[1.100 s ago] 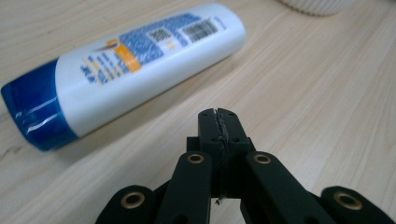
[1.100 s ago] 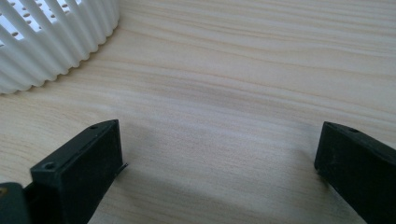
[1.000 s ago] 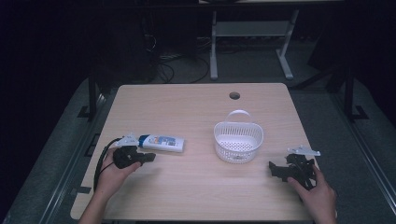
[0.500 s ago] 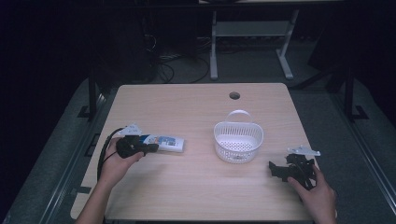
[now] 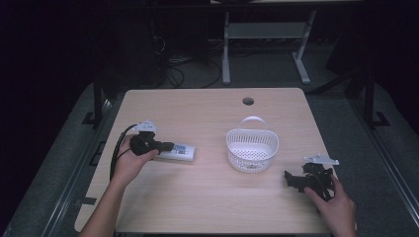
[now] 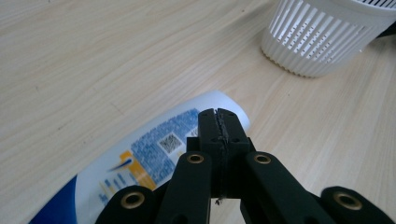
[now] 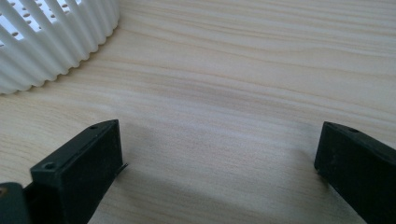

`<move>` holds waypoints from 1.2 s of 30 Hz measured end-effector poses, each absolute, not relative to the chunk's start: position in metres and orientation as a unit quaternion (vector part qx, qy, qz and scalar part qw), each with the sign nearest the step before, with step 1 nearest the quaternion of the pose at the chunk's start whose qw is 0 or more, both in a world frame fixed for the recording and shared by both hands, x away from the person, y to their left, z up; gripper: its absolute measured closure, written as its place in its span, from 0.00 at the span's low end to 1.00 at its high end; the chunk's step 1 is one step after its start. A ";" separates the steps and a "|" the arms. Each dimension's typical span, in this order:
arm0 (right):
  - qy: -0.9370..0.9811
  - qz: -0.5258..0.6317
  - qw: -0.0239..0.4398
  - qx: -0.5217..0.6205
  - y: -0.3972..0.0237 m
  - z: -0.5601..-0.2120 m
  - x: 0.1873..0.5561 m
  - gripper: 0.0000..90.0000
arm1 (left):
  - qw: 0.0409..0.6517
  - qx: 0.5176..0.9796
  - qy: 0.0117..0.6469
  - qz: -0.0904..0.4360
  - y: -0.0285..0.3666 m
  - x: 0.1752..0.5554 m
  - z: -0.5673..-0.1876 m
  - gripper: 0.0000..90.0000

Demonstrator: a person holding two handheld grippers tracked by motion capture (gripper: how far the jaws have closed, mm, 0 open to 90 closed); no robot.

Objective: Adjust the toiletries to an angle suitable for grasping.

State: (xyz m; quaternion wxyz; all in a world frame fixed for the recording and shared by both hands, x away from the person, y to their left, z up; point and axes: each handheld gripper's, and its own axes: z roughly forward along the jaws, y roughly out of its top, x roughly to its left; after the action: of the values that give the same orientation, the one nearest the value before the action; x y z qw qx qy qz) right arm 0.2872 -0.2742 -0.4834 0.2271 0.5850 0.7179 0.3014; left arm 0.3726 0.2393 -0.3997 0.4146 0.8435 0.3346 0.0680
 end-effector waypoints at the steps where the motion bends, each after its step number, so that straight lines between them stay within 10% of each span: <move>1: 0.718 0.301 0.227 0.585 -0.274 -0.483 0.287 0.01 | 0.417 0.843 0.334 0.067 0.238 0.375 -0.399 1.00; 36: 0.718 0.301 0.227 0.585 -0.274 -0.483 0.287 0.00 | 0.375 0.852 0.363 0.047 0.187 0.427 -0.439 1.00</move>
State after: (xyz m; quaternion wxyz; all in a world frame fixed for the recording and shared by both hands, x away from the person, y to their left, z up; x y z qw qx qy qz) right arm 0.2871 -0.2741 -0.4834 0.2269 0.5852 0.7178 0.3013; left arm 0.4271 0.1868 -0.4392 0.3753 0.8516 0.3629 0.0468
